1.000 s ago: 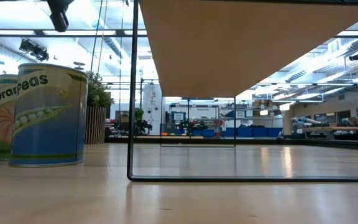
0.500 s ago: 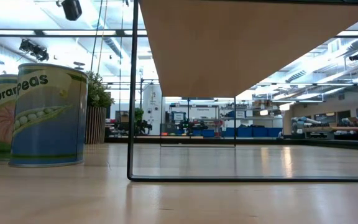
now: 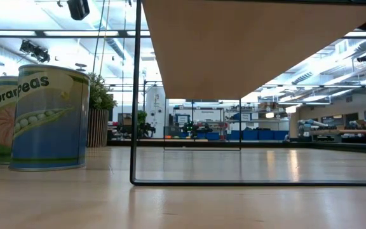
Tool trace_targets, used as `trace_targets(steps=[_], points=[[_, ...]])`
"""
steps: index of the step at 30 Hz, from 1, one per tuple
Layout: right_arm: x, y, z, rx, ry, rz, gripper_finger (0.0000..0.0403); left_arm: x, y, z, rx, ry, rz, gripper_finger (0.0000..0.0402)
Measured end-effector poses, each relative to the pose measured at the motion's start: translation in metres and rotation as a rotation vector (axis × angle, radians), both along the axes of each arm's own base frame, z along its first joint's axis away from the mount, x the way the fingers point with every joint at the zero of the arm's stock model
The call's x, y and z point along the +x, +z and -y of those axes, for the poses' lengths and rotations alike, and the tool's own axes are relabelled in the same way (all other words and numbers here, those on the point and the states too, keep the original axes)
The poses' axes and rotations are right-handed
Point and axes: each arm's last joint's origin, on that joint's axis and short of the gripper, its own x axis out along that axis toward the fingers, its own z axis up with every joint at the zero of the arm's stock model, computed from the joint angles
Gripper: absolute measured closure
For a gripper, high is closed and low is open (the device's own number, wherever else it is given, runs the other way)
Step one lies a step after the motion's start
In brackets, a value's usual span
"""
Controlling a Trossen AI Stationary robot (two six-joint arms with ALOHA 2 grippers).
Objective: Pick and place cans onto a shelf
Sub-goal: Put the green tuna can on the shelf
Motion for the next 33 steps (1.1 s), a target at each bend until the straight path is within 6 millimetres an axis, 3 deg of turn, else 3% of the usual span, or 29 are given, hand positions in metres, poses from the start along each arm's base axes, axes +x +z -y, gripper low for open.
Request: trace_targets(steps=[6,15,22,27,33], points=[[0.011,-0.028,-0.015,-0.046,-0.069,-0.146,0.0141,-0.001,0.0,0.003,0.051,-0.018,0.001,0.0221],[0.017,-0.053,-0.032,-0.029,-0.071,-0.299,0.008,-0.001,0.001,0.004,0.077,-0.059,0.003,0.0221],[0.001,-0.056,-0.049,0.01,0.0,-0.379,0.0072,-0.001,0.001,0.005,0.082,-0.093,0.005,0.0221],[-0.011,-0.056,-0.06,-0.055,-0.02,-0.318,0.0072,-0.001,0.0,0.005,0.082,-0.093,0.004,0.0221],[-0.011,-0.056,-0.06,-0.096,-0.07,-0.262,0.0071,-0.001,0.0,0.005,0.084,-0.093,-0.001,0.0221]])
